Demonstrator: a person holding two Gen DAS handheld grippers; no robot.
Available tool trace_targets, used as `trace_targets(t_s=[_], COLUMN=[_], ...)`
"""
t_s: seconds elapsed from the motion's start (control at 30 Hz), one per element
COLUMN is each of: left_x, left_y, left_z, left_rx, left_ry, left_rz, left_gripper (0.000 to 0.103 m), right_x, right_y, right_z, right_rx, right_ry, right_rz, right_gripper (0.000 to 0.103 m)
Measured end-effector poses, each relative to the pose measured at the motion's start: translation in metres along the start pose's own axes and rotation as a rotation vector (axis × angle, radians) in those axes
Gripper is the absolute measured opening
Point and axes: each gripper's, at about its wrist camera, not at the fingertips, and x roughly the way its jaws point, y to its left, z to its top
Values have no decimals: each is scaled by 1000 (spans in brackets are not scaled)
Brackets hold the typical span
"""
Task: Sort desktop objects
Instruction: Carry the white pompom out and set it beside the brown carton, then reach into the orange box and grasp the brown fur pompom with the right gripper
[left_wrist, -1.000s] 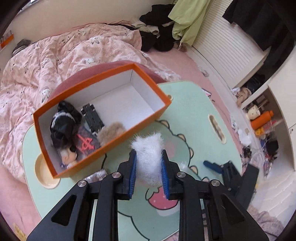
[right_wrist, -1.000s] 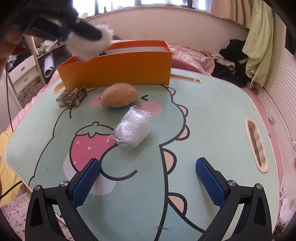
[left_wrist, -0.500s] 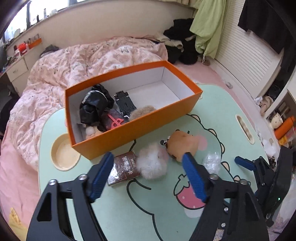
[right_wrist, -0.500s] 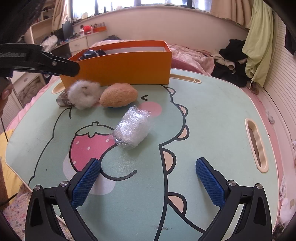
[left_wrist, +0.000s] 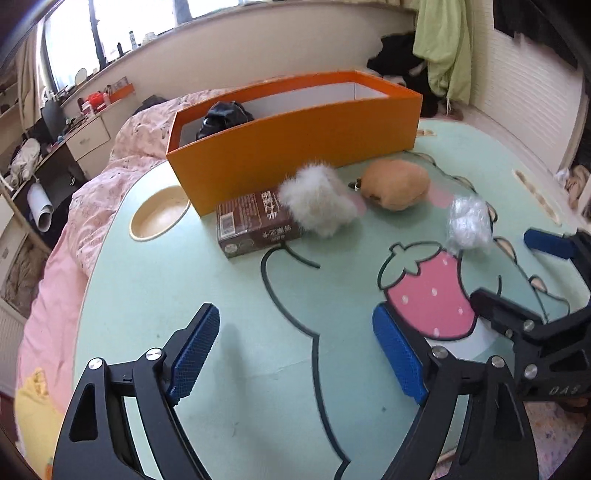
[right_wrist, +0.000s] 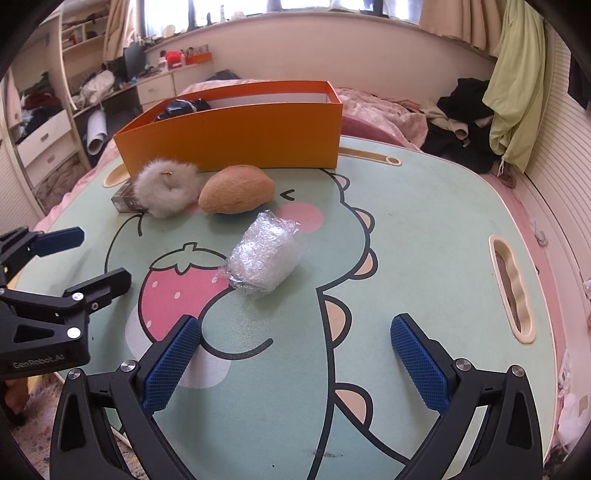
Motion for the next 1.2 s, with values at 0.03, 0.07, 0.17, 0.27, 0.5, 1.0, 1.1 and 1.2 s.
trace_targets(t_s=[0.03,0.07,0.17,0.27,0.5,1.0,1.1,1.2], left_x=[1,2,8,11,14,11,11,10], left_y=[2,4,10,13,9,10,10,10], left_z=[1,1,-2,-3,-6,-8,-8,-8], left_rx=[-10,-21,-67,-85,-84,-77,-77,-76], left_ry=[1,3,13,2,-6,-18,-21,-23], left_rz=[-9,-17,-48,-57,-58,-64,-66,-68], left_gripper=[88,90,103,103,103,103,103,103], right_x=[0,0,0,0,-15,74,109,124], right_y=[0,-1,-1,-1,1,30,36,43], right_z=[0,0,0,-1,7,218,225,230], right_rx=[1,2,2,0,-17,112,113,81], right_ry=[0,-1,0,0,-25,408,493,547], right_rz=[0,0,-1,-4,71,338,241,211], right_gripper=[103,103,103,103,101,73,69,68])
